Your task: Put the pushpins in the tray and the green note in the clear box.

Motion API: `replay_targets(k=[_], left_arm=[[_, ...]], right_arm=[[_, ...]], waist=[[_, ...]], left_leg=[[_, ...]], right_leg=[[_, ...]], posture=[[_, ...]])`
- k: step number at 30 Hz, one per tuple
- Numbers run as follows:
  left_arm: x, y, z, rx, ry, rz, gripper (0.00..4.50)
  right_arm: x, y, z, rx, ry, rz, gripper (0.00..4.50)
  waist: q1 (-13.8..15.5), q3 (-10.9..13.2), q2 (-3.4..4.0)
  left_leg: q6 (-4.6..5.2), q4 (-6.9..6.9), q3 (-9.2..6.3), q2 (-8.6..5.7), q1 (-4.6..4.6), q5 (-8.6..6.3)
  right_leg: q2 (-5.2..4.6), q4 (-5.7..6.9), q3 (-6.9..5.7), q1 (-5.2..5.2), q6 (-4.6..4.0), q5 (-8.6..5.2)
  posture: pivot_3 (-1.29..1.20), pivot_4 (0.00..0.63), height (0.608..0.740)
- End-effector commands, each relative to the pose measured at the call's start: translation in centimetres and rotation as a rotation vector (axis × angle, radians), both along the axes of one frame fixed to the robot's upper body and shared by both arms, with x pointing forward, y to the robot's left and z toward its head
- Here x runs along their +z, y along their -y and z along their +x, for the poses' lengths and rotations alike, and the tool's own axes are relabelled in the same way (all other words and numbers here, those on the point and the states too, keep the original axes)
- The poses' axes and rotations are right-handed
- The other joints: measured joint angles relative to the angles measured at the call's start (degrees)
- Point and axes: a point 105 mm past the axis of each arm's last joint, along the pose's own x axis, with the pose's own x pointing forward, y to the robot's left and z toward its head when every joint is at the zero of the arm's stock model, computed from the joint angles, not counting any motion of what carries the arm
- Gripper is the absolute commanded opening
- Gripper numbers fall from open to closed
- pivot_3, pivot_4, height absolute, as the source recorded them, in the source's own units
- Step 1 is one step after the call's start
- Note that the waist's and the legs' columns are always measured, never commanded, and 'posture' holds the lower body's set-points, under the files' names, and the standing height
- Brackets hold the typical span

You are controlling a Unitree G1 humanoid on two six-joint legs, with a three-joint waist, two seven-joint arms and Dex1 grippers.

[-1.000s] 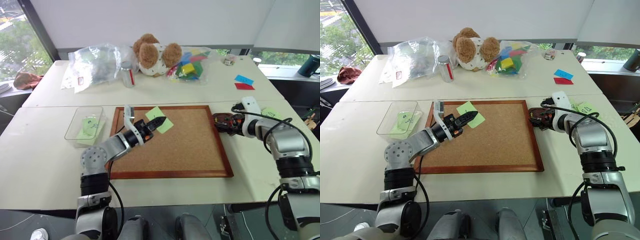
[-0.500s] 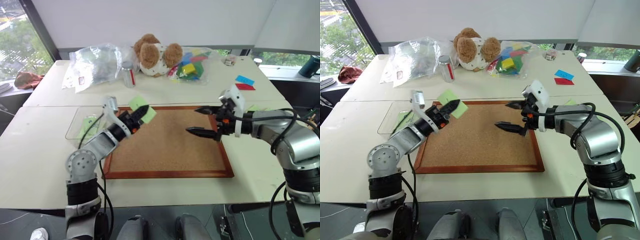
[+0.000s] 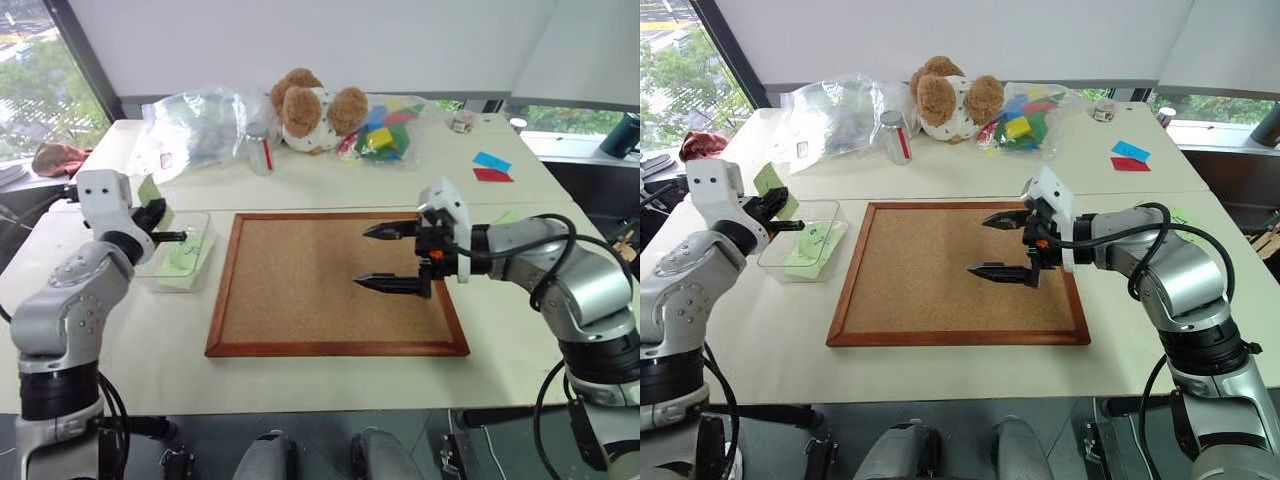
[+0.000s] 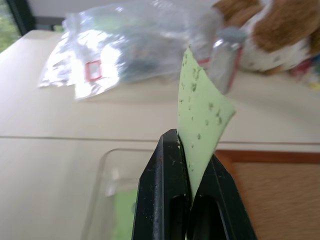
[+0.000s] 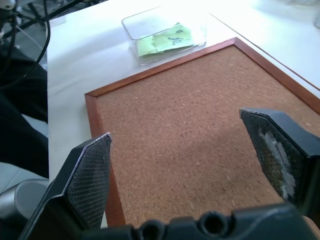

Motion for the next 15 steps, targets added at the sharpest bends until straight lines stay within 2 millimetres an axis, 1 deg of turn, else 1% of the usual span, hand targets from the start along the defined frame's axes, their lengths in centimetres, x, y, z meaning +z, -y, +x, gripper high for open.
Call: replay_targets(k=[1,4,5,8,10,11,12,15], left_arm=[[-0.9,-0.3,0.8,-0.023,-0.051,0.063,0.00],[-2.3,-0.6,1.3,-0.034,-0.101,0.054,0.80],[-2.4,-0.6,1.4,-0.041,-0.106,0.045,1.22],[-2.4,-0.8,1.6,-0.048,-0.112,0.046,2.75],[-2.0,-1.0,1.6,-0.045,-0.101,0.050,3.73],[-1.6,-1.1,1.6,-0.045,-0.087,0.053,4.31],[-1.1,-1.2,1.6,-0.046,-0.074,0.054,4.46],[-0.3,-1.2,1.6,-0.052,-0.049,0.068,4.46]], right_arm=[[1.0,-0.3,-0.5,0.026,0.062,-0.005,4.47],[0.9,-0.1,-0.6,0.015,0.069,-0.013,4.50],[0.9,0.0,-0.6,0.009,0.071,-0.013,4.50],[0.9,0.0,-0.5,-0.004,0.073,-0.007,4.50],[0.9,0.1,-0.5,-0.012,0.076,-0.007,4.50],[0.9,0.2,-0.4,-0.017,0.077,-0.005,4.50],[0.9,0.2,-0.4,-0.021,0.078,-0.005,4.50],[0.9,0.2,-0.4,-0.025,0.078,-0.003,4.50]], waist=[[0.1,0.0,0.00],[0.1,0.0,0.00],[0.1,0.0,-0.01],[0.0,0.0,-0.02],[0.1,0.0,-0.02],[0.0,0.0,-0.02],[0.0,0.0,-0.02],[0.0,0.0,-0.02]], left_leg=[[0.00,-0.02,0.00,0.00,0.00,0.00],[-0.09,-0.05,0.00,0.01,-0.07,0.04],[-0.13,-0.05,0.00,0.01,-0.09,0.07],[-0.17,-0.04,0.00,0.01,-0.16,0.09],[-0.17,-0.04,0.00,0.01,-0.17,0.09],[-0.17,-0.04,0.00,0.01,-0.17,0.09],[-0.17,-0.04,0.00,0.01,-0.17,0.09],[-0.17,-0.04,0.00,0.01,-0.17,0.09]], right_leg=[[-0.01,-0.01,0.00,0.00,0.00,0.00],[-0.01,-0.06,0.00,-0.06,0.00,0.00],[-0.01,-0.08,0.00,-0.08,0.00,0.00],[-0.02,-0.08,0.00,-0.13,0.00,0.00],[-0.02,-0.08,0.00,-0.13,0.00,0.00],[-0.02,-0.08,0.00,-0.13,0.00,0.00],[-0.02,-0.08,0.00,-0.14,0.00,0.00],[-0.02,-0.08,0.00,-0.14,0.00,0.00]], posture=[[0.00,0.150,0.740],[0.00,0.150,0.740],[0.00,0.150,0.740],[0.00,0.150,0.740],[0.00,0.150,0.740],[0.00,0.150,0.740],[0.00,0.150,0.740],[0.00,0.150,0.740]])
